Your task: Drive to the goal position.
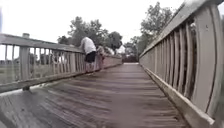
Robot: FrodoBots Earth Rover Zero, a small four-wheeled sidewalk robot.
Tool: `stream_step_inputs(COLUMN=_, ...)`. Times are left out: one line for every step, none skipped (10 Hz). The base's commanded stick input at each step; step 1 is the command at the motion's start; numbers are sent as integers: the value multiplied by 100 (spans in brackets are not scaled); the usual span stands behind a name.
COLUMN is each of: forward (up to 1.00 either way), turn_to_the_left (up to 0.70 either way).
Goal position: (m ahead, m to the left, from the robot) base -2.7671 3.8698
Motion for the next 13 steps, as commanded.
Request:
stream_step_inputs(forward=0, turn_to_the_left=70)
stream_step_inputs(forward=0, turn_to_the_left=70)
stream_step_inputs(forward=0, turn_to_the_left=70)
stream_step_inputs(forward=0, turn_to_the_left=70)
stream_step_inputs(forward=0, turn_to_the_left=70)
stream_step_inputs(forward=0, turn_to_the_left=70)
stream_step_inputs(forward=0, turn_to_the_left=70)
stream_step_inputs(forward=0, turn_to_the_left=70)
stream_step_inputs(forward=0, turn_to_the_left=70)
stream_step_inputs(forward=0, turn_to_the_left=70)
stream_step_inputs(forward=0, turn_to_the_left=70)
stream_step_inputs(forward=0, turn_to_the_left=70)
stream_step_inputs(forward=0, turn_to_the_left=70)
